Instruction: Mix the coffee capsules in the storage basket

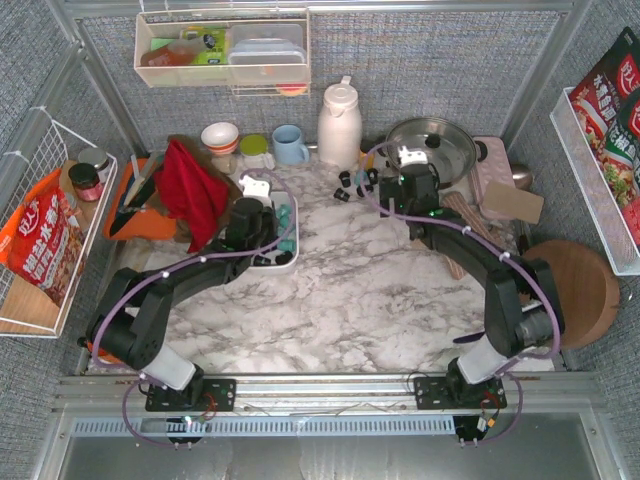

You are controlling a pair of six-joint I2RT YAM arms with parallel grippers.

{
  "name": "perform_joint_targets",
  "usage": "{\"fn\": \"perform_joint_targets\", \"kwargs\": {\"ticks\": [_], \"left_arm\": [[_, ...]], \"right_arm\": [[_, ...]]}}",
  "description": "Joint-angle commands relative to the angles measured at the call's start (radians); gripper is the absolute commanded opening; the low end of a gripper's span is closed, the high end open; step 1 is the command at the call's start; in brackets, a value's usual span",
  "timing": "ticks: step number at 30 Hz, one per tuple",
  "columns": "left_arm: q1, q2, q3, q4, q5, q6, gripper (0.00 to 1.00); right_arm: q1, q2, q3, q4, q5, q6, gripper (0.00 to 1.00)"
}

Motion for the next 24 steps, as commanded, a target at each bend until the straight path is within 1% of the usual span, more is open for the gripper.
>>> {"fn": "perform_joint_targets", "kwargs": {"ticks": [1, 2, 4, 7, 10, 12, 14, 16, 21, 24], "left_arm": [[0.006, 0.053, 0.015, 0.049, -0.041, 0.001, 0.13], [0.007, 0.067, 0.021, 0.051, -0.045, -0.002, 0.18], [0.010, 0.089, 0.030, 0.046, -0.061, -0.014, 0.32], [0.016, 0.100, 0.024, 0.046, -0.083, -0.035, 0.51], [0.016, 0.084, 0.011, 0.053, -0.073, -0.044, 0.63], [0.016, 0.057, -0.002, 0.062, -0.051, -0.038, 0.69], [0.016, 0.027, -0.022, 0.084, -0.029, -0.026, 0.74], [0.017, -0.003, -0.041, 0.096, -0.019, -0.017, 0.77], [0.017, -0.069, -0.078, 0.103, -0.015, -0.014, 0.80], [0.016, -0.100, -0.104, 0.122, -0.002, -0.021, 0.80]], "right_arm": [[-0.063, 0.070, 0.055, -0.190, 0.003, 0.222, 0.89], [-0.075, 0.086, 0.058, -0.178, -0.003, 0.234, 0.85], [-0.093, 0.121, 0.074, -0.166, -0.007, 0.241, 0.80], [-0.108, 0.184, 0.131, -0.175, -0.018, 0.235, 0.78], [-0.116, 0.250, 0.187, -0.194, -0.024, 0.235, 0.76], [-0.121, 0.289, 0.230, -0.213, -0.037, 0.235, 0.72], [-0.129, 0.320, 0.275, -0.240, -0.044, 0.239, 0.69], [-0.135, 0.350, 0.320, -0.283, -0.049, 0.247, 0.65], [-0.159, 0.432, 0.433, -0.399, -0.092, 0.259, 0.57], [-0.173, 0.480, 0.498, -0.464, -0.136, 0.259, 0.56]]}}
